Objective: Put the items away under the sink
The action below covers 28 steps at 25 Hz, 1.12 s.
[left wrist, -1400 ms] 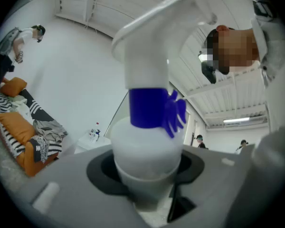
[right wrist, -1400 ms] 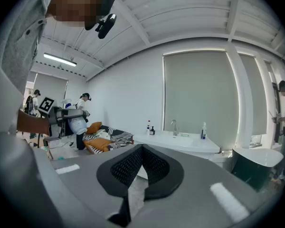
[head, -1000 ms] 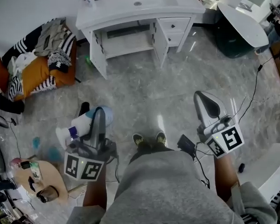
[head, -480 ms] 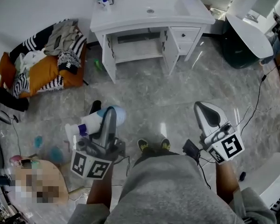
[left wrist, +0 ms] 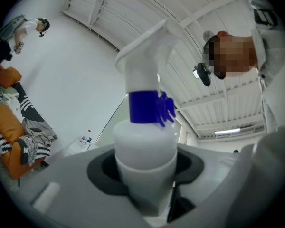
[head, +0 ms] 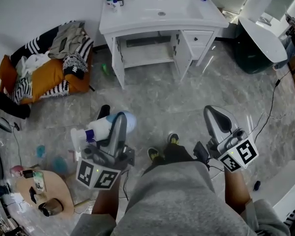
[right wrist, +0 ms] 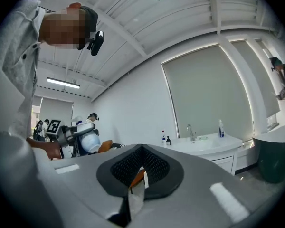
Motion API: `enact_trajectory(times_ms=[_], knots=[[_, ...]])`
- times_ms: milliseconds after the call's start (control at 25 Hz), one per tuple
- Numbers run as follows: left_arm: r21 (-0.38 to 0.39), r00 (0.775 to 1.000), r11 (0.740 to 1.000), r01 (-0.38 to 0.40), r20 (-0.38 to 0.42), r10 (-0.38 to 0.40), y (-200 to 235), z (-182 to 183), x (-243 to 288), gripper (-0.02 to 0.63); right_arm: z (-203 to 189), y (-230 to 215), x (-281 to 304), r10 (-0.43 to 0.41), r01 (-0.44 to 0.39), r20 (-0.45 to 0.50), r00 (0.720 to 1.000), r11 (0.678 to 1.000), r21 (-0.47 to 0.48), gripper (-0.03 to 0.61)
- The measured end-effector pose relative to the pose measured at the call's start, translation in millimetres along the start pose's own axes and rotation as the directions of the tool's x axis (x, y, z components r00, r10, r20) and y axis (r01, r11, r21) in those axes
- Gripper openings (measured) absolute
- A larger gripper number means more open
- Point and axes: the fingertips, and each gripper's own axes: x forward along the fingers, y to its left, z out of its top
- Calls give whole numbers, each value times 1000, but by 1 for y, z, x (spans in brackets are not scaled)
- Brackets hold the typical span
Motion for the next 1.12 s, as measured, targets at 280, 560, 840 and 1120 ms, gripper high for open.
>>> enact_trajectory(times_ms=[280, 560, 840, 1120], knots=[[-38, 999, 999, 21, 26, -20, 5, 2, 4, 216, -1, 11, 12, 42, -42, -8, 999, 999, 7, -2], [-57, 999, 998, 18, 50, -15, 20, 4, 14, 216, -8, 13, 33, 55, -56, -25, 998, 998, -41, -2], [-54, 999, 998, 15, 48, -12, 38, -3, 49, 215, -14, -13, 63, 74, -75, -22, 997, 996, -39, -2], [-33, 999, 999, 13, 42, -12, 64, -12, 103, 212, -9, -57, 111, 89, -90, -19, 996, 995, -44, -2]])
